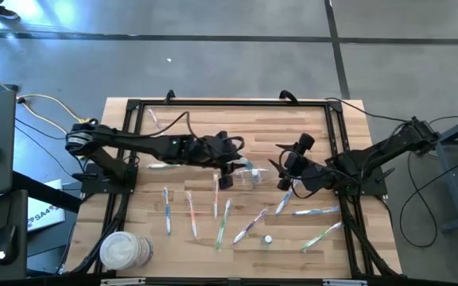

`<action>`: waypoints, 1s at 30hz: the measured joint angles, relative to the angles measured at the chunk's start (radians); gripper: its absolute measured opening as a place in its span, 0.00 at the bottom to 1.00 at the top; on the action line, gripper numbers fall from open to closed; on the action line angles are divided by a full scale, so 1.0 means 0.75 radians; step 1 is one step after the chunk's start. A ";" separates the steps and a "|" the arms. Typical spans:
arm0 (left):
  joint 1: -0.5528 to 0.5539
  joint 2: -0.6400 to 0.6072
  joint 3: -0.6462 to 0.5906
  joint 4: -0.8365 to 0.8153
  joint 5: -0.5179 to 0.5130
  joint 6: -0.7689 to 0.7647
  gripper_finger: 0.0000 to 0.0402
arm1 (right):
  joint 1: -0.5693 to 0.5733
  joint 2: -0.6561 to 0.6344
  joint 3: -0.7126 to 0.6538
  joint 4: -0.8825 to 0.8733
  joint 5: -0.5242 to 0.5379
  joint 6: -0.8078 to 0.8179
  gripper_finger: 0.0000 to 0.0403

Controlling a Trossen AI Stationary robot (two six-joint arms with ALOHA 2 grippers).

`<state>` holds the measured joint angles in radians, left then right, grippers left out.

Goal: Pick & Place toothbrushing station
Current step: Put the top blue mouthwash into the wire organizer

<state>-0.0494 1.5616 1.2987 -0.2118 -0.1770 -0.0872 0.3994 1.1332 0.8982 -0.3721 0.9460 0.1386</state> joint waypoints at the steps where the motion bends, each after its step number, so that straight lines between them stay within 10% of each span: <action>1: 0.014 0.019 0.000 0.016 0.024 -0.006 0.21 | 0.003 0.000 0.000 -0.013 0.005 0.010 0.60; 30: 0.164 0.241 -0.001 0.050 0.194 -0.053 0.21 | 0.009 0.003 -0.001 -0.127 0.043 0.132 0.60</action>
<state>0.0738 1.7421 1.2983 -0.1740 -0.0319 -0.1272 0.4061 1.1351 0.8978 -0.4677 0.9779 0.2375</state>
